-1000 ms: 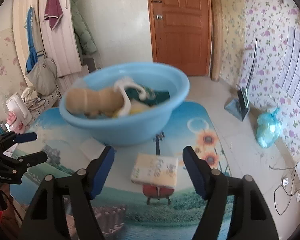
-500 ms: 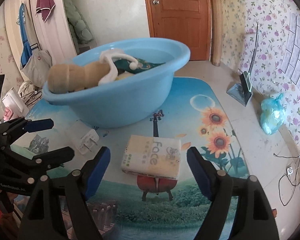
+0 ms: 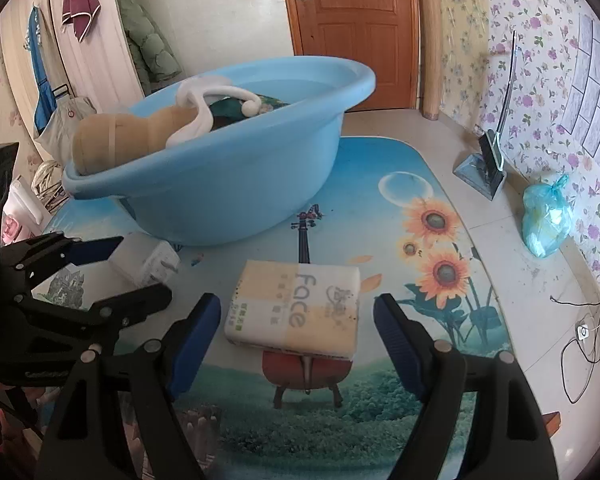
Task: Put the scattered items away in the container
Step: 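Reach the left tool to the white charger while the right tool approaches the tissue pack, then grasp the white charger with the left tool while the right tool grasps the 'face' tissue pack, then carry the charger and tissue pack over the basin with both tools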
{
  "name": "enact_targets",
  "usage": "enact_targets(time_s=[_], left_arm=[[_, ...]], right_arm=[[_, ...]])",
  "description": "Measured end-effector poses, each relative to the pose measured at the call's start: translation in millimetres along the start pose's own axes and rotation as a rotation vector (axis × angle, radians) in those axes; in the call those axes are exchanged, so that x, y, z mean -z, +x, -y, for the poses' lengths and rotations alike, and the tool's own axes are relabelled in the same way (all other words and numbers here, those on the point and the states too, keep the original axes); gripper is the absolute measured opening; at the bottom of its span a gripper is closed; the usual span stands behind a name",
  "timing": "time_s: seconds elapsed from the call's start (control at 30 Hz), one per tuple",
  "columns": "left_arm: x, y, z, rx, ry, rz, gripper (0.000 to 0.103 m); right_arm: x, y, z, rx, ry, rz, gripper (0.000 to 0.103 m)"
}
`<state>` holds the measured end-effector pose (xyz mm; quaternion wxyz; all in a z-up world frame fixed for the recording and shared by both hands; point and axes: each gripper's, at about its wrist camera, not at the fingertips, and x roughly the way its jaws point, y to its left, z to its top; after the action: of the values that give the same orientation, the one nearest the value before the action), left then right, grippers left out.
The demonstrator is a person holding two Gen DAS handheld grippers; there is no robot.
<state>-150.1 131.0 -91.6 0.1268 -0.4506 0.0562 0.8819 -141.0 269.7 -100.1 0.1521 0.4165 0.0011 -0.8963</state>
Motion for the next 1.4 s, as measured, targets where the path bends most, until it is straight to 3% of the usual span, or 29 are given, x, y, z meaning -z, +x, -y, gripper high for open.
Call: enact_targets(time_s=[0.1, 0.23, 0.3, 0.33, 0.83, 1.4], left_arm=[[1, -4, 1, 0.018, 0.002, 0.007, 0.053], [1, -8, 0, 0.016, 0.007, 0.007, 0.052], [2, -11, -1, 0.021, 0.002, 0.007, 0.052], [3, -14, -2, 0.022, 0.0, 0.01, 0.052], [28, -70, -32, 0.018, -0.048, 0.098, 0.052], [36, -137, -34, -0.007, -0.096, 0.251, 0.052]], right_arm=[[0, 0, -2, -0.001, -0.003, -0.004, 0.079], [1, 0, -5, -0.001, -0.012, 0.003, 0.079], [1, 0, -6, -0.006, -0.012, 0.003, 0.073], [2, 0, -6, -0.003, -0.01, -0.001, 0.064], [1, -43, -45, -0.034, -0.067, 0.063, 0.063], [-6, -94, -78, -0.028, -0.132, 0.181, 0.063]])
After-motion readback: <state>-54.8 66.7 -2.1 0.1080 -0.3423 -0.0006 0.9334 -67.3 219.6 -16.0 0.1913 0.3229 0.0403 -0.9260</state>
